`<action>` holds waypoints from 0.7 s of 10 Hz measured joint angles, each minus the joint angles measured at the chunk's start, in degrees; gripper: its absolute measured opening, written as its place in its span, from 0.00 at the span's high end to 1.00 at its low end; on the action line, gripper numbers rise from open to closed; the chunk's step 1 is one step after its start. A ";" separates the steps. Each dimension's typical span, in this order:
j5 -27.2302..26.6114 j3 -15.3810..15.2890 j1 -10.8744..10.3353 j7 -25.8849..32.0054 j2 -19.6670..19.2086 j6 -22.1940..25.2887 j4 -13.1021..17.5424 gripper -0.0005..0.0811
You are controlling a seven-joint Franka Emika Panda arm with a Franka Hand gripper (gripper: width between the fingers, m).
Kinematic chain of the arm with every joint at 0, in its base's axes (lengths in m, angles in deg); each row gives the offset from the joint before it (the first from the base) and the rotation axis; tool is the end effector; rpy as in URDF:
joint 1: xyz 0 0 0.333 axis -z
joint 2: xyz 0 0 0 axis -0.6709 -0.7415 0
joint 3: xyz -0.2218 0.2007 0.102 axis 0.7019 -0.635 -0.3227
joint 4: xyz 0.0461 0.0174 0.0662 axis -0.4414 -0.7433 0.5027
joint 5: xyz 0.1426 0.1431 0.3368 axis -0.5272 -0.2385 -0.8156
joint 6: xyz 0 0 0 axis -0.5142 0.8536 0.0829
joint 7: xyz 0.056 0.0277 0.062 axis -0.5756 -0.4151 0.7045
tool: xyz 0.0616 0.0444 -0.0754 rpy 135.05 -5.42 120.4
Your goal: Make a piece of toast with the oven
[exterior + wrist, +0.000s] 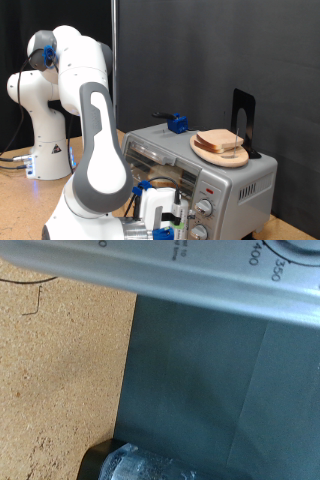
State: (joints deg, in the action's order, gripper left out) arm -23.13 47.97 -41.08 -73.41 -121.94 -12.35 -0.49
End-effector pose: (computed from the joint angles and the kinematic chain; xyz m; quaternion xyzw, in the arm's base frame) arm 0.6790 -0.0654 0.1620 -0.7211 0.3029 0.0928 0.6162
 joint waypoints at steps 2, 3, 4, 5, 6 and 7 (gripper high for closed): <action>0.63 -0.05 -0.79 0.15 -0.03 -0.34 -0.03 0.01; 0.68 -0.08 -1.25 0.43 -0.10 -0.74 -0.14 0.01; 0.67 -0.03 -1.44 0.78 -0.14 -1.16 -0.23 0.01; 0.68 -0.12 -1.64 1.33 -0.25 -1.60 -0.43 0.01; 0.68 -0.29 -2.10 1.84 -0.44 -2.10 -0.65 0.01; 0.66 -0.38 -2.59 2.52 -0.50 -2.45 -0.91 0.01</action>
State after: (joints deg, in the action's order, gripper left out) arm -22.47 47.59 -43.67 -70.88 -122.44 -14.80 -1.40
